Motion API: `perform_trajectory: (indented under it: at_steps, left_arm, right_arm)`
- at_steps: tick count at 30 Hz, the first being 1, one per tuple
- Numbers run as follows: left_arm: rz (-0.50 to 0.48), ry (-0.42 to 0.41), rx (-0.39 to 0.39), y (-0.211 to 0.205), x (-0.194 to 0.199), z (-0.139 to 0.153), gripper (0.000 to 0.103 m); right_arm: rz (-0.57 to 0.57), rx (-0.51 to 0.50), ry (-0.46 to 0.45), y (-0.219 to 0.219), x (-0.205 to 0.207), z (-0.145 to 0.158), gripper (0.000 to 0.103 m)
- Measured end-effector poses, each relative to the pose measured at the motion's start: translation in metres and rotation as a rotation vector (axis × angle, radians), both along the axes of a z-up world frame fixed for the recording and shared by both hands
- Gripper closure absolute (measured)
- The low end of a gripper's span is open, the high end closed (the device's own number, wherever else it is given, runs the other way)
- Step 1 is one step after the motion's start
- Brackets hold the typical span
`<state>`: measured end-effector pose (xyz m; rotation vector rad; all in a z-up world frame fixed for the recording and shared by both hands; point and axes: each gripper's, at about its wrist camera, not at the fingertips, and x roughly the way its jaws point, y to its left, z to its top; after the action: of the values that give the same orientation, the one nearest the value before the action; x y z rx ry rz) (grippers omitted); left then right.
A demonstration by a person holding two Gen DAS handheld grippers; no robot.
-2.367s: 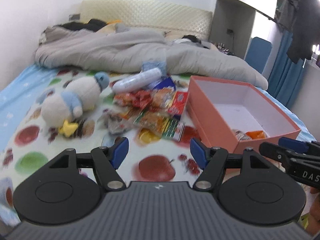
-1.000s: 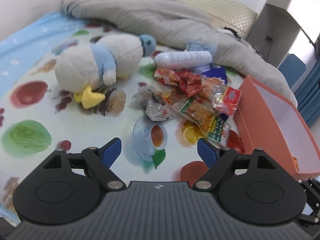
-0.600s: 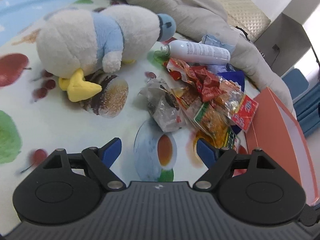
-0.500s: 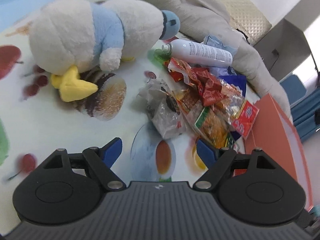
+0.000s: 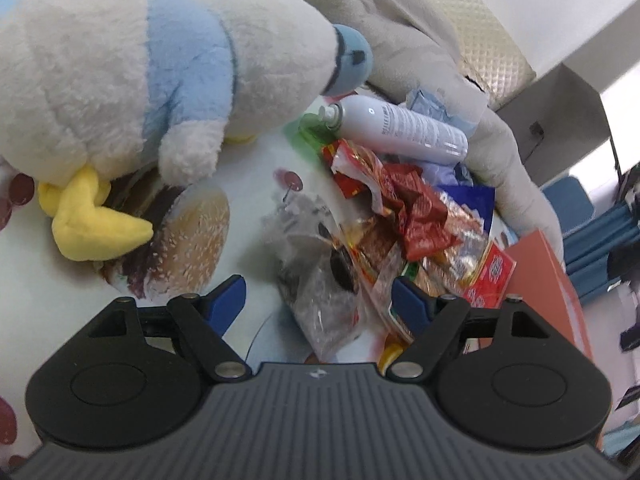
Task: Organize snacks
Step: 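Lower the left tool onto the clear plastic snack bag while the right tool approaches the green-labeled pack, then close the left tool on the clear bag while the right tool grasps the green-labeled pack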
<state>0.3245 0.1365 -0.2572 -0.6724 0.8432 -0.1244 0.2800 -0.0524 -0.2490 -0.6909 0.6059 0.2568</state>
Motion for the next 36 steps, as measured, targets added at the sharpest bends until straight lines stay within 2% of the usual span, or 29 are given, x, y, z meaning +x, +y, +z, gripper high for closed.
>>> perform_trajectory:
  at_steps: [3, 5, 6, 8, 9, 11, 16, 23, 36]
  left_arm:
    - [0.006, -0.014, 0.014, -0.001, 0.004, -0.001, 0.022]
    - [0.013, -0.016, -0.018, -0.001, 0.007, -0.003, 0.023]
    - [0.013, -0.016, -0.032, -0.001, 0.010, -0.004, 0.023]
    - [0.017, -0.011, -0.039, -0.002, 0.014, -0.005, 0.033]
    - [0.010, -0.005, -0.035, -0.004, 0.016, -0.006, 0.036]
    - [0.011, -0.002, -0.016, -0.007, 0.019, -0.006, 0.048]
    - [0.006, 0.008, -0.013, -0.004, 0.012, -0.006, 0.057]
    - [0.015, 0.027, -0.009, 0.006, -0.027, 0.002, 0.063]
    - [0.005, 0.061, 0.038, 0.007, -0.127, 0.025, 0.064]
  right_arm:
    - [0.001, -0.035, -0.006, 0.005, 0.003, -0.005, 0.076]
    - [0.014, -0.067, -0.016, 0.008, 0.003, -0.009, 0.084]
    - [0.017, -0.072, -0.016, 0.009, 0.003, -0.009, 0.084]
    - [0.024, -0.084, -0.011, 0.010, 0.003, -0.011, 0.092]
    - [0.023, -0.088, -0.013, 0.010, 0.002, -0.011, 0.093]
    - [0.021, -0.092, -0.018, 0.012, -0.001, -0.010, 0.097]
    - [0.008, -0.081, -0.010, 0.012, -0.010, -0.002, 0.101]
    - [0.010, -0.074, 0.010, 0.011, -0.035, 0.008, 0.101]
    - [-0.001, -0.027, 0.029, 0.011, -0.114, 0.036, 0.100]
